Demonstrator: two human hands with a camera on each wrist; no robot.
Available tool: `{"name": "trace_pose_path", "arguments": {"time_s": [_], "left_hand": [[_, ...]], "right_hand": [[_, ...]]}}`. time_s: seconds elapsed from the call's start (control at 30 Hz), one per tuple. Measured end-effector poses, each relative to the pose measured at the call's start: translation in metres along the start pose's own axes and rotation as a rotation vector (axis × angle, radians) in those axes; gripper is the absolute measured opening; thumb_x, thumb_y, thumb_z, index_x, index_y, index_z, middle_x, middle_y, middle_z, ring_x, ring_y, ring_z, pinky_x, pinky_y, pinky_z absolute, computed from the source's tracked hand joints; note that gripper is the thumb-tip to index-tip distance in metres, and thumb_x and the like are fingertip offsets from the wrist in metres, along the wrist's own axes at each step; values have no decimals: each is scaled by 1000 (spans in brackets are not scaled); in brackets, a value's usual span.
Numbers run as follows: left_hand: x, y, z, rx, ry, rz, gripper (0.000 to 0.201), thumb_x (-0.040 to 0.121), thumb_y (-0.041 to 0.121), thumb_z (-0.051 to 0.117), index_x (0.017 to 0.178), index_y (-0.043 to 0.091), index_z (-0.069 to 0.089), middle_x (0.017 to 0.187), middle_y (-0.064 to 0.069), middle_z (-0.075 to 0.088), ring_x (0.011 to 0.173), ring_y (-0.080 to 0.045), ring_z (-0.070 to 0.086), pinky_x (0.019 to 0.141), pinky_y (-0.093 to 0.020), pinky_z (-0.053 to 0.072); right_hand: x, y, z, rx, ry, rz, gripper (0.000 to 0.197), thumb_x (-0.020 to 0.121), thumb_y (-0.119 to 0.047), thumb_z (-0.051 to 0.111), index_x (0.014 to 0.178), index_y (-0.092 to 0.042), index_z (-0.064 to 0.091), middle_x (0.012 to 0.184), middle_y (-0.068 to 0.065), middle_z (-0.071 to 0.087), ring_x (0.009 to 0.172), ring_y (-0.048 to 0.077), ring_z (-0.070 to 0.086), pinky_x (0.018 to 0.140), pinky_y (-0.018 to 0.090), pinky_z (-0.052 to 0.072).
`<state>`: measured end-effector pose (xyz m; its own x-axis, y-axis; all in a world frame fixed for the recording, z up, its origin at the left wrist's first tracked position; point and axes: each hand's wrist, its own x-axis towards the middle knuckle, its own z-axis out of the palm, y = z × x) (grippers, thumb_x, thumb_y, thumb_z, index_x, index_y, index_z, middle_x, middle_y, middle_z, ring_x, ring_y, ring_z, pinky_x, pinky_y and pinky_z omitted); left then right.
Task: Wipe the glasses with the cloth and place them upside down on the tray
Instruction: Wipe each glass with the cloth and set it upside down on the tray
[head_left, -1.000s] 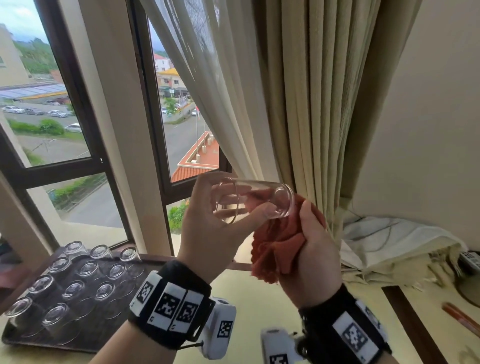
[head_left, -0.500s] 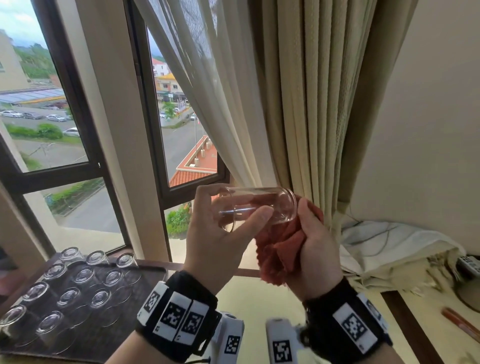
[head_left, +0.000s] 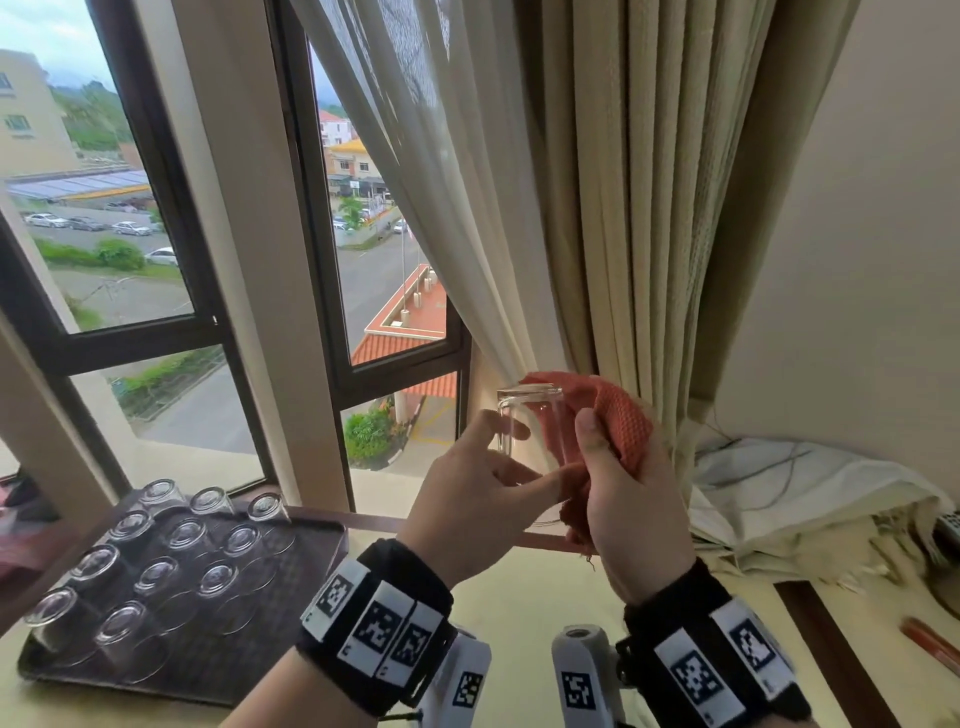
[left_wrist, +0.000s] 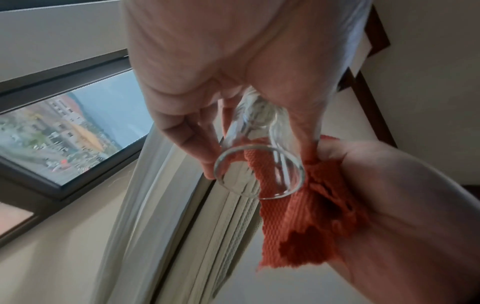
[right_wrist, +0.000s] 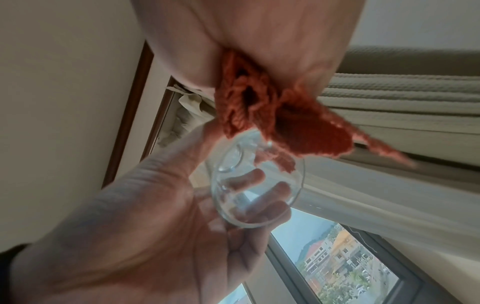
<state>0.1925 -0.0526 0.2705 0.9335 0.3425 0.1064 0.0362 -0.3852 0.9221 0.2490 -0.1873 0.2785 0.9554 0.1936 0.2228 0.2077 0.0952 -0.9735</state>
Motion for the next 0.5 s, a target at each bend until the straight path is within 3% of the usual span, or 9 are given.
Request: {"name": "trace_pose_path", "arguments": {"time_s": [0.13,0.23,0.3,0.37,0.43,0.5], "left_hand": [[2,-2,-7,-124,56,-33,66,66,68,90,116,34,63,102,7,77,85,-8,75,79,-38,66],[5,-2,-13,-434,54,-99,85,64,66,94,126,14,70,107,-8,79,96,-21,79,91,-40,64],[6,0,-17,-679,45,-153,85,68,57,96,128,2,70,115,-15,79,106,-31,77,97,-40,61],[8,2,-21,-844,41,-141,81,74,50,92,128,-5,67,122,-21,76,111,-38,74,104,-44,58],[8,7,-23,-948,23,-89,75,80,48,87,124,-8,65,119,-25,74,101,-35,72,99,-40,58],[6,13,-25,-986,1,-26,89,82,53,84,130,-17,58,120,-37,65,99,-36,65,93,-40,55]], "right_hand": [[-4,0,-5,-19,-7,-92,15,102,-34,65,104,-49,70,101,3,72,70,20,68,56,29,54],[-12,-7,-11,-38,47,-195,16,102,-26,64,113,-34,73,105,10,71,60,7,66,51,19,53],[-19,-11,-11,-67,77,-280,20,102,-26,63,119,-34,70,104,6,73,67,7,69,52,17,54],[-26,-10,-8,-85,60,-366,24,102,-30,61,122,-41,68,104,1,74,78,14,73,57,24,59],[-31,-8,-2,-140,-19,-441,27,107,-28,58,128,-44,66,111,-6,75,95,20,75,71,43,63],[-33,-6,2,-278,-100,-558,39,104,-22,57,137,-43,63,126,-20,69,109,22,72,85,52,61]]}}
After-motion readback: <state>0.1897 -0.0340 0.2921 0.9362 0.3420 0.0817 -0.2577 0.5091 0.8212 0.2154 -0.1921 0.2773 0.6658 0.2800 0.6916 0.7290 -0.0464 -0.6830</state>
